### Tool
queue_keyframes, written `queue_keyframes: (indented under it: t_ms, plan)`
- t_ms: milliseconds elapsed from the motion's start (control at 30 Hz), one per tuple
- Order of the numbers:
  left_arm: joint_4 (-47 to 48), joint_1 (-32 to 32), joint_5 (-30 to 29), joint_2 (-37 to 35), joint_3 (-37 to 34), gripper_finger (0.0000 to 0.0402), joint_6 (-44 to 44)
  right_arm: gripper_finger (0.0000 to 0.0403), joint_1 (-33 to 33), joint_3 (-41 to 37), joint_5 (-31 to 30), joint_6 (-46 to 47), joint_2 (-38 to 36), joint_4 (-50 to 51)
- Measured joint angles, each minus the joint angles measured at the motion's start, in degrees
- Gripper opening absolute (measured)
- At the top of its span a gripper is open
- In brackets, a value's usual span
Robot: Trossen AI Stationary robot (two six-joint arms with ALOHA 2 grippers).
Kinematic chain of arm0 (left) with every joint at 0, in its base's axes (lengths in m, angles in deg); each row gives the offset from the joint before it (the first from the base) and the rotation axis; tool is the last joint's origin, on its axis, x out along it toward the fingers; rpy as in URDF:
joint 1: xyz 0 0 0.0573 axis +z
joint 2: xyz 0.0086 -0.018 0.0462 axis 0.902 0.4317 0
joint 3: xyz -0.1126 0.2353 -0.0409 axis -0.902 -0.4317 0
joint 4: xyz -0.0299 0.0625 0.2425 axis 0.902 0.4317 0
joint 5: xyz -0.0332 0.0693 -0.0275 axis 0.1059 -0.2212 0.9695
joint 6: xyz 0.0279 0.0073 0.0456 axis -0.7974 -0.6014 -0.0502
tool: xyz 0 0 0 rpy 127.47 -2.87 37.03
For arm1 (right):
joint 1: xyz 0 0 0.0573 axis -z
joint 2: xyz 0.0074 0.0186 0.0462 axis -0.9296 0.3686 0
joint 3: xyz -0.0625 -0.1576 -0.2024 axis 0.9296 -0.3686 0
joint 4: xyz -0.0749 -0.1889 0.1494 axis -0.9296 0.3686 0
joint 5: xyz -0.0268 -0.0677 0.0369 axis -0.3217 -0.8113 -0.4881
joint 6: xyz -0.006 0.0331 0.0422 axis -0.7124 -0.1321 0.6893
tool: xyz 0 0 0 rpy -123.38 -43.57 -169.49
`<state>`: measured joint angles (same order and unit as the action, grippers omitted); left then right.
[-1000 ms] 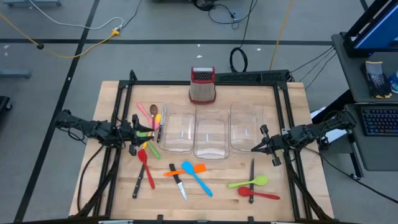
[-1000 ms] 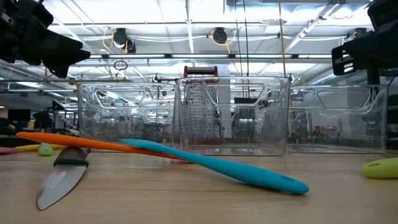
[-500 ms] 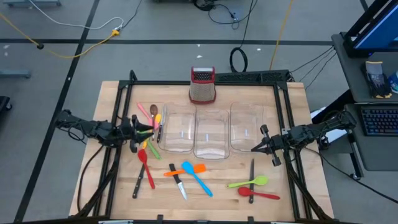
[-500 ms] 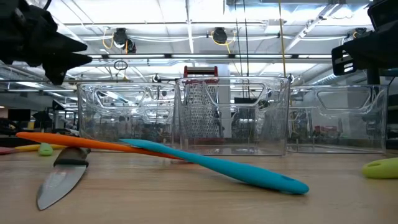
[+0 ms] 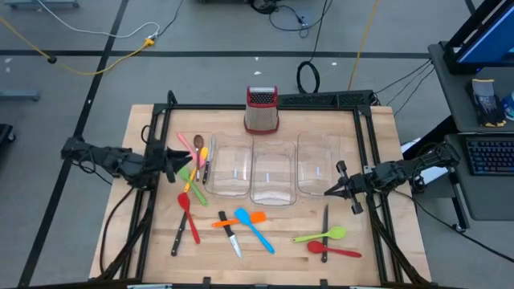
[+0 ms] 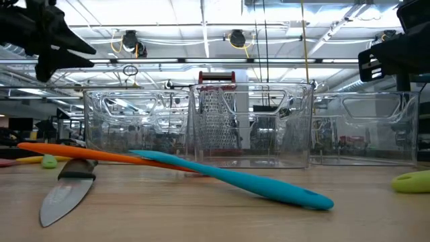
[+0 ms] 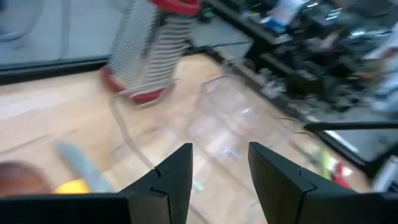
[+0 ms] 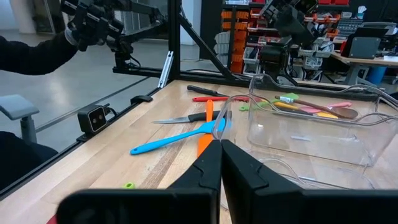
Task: Pick & Place Kitchen Items
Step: Put the wooden serving spoon into the right transparent bin
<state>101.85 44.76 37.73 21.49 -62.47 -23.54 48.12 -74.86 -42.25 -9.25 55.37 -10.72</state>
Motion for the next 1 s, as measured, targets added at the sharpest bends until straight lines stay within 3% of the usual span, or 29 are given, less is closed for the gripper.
queue_keyframes:
  t_ms: [233,400,567,1000]
  plan:
    - [19.8,1.1,0.6,15.7,9.2,0.0158,23.0,0.0004,0.0,-0.2,-0.1,3.1,0.0,-3.6]
    - [30.4,4.0,9.3,25.2,11.3,0.0159,34.7,0.0004,0.0,-0.2,-0.1,2.4,0.0,-5.0]
    - [30.0,6.7,13.3,30.9,11.3,0.0159,33.0,0.0004,0.0,-0.2,-0.1,2.2,0.0,-5.2]
    - [27.2,11.5,13.3,38.6,11.3,0.0159,22.7,0.0004,0.0,-0.1,-0.1,2.2,0.0,-5.3]
